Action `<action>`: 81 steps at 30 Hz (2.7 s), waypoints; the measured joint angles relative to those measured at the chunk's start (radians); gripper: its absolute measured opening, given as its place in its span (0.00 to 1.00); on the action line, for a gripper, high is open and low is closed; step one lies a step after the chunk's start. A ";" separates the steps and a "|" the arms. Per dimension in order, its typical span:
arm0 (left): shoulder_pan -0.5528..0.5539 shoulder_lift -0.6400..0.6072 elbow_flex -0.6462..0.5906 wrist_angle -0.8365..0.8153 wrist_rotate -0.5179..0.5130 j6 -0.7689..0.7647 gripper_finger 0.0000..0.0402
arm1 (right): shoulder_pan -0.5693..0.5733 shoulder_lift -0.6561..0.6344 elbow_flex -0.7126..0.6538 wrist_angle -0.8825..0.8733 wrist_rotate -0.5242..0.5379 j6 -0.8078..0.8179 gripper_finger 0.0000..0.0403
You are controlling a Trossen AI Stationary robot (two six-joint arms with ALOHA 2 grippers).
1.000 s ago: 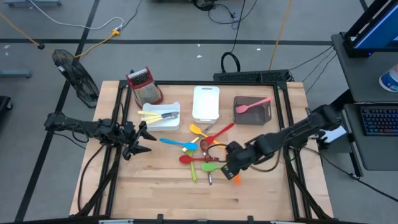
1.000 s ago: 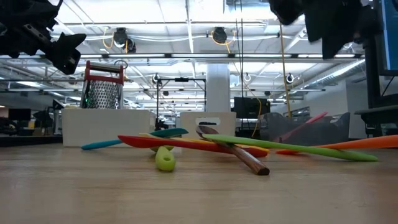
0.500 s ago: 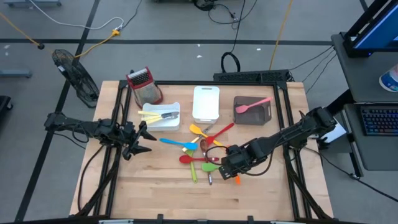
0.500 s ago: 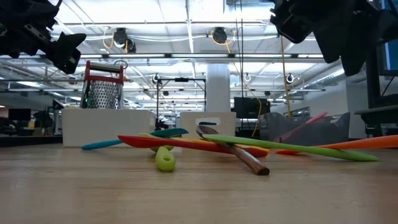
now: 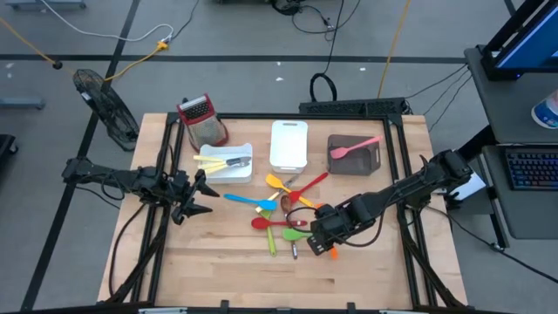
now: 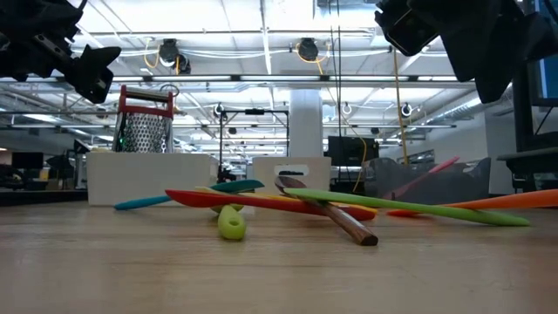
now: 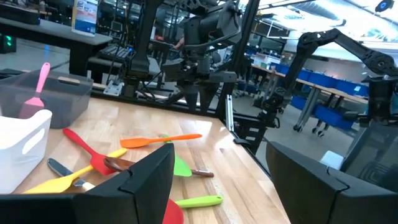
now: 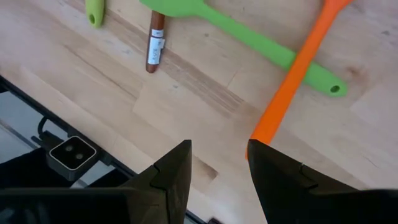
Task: Pick & Place Kitchen Items
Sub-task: Put the orange spatula into the black bin
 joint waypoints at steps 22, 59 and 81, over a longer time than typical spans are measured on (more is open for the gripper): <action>0.000 0.000 0.000 0.000 0.000 0.002 0.64 | 0.000 0.000 0.000 0.000 0.000 0.002 0.38; 0.000 0.000 0.000 0.000 -0.018 0.001 0.64 | 0.000 0.000 -0.001 0.132 0.002 -0.208 0.38; 0.000 0.000 0.000 0.001 -0.018 0.021 0.64 | -0.001 0.000 -0.001 0.393 0.049 -0.331 0.38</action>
